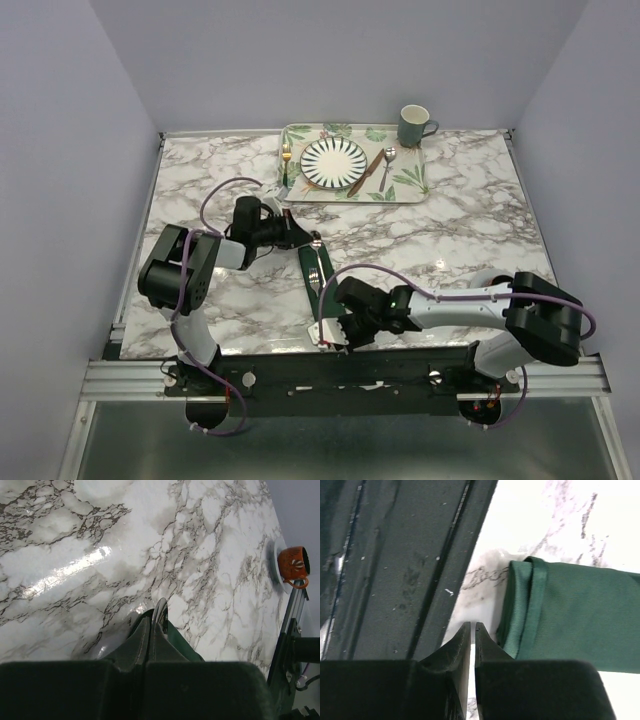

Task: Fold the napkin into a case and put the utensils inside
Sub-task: Insert the spoon into the folded napkin.

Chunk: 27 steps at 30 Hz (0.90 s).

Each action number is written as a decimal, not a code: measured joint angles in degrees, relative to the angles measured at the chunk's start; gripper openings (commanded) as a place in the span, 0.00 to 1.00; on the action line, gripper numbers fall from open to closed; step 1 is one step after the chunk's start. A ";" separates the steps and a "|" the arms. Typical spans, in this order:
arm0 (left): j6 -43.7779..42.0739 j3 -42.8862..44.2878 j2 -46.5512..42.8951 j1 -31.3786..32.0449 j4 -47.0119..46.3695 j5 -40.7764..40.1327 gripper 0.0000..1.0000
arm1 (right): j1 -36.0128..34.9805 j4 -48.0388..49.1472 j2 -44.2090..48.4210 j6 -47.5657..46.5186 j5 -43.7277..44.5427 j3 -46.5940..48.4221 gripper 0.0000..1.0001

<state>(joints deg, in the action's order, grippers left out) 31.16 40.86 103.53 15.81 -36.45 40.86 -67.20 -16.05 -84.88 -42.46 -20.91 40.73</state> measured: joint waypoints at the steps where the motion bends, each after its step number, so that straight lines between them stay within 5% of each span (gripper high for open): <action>1: 0.24 -0.28 0.00 0.17 -0.55 0.00 0.00 | -0.02 0.02 -0.22 0.00 0.39 0.26 0.15; 27: 6.45 -8.07 -3.04 4.00 -4.61 0.13 0.00 | -0.24 0.17 -3.23 3.30 5.49 3.41 0.11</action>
<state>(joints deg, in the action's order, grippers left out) 37.60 32.80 100.49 19.81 -41.06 40.99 -67.44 -15.88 -88.12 -39.16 -15.42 44.14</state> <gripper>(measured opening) 0.009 0.119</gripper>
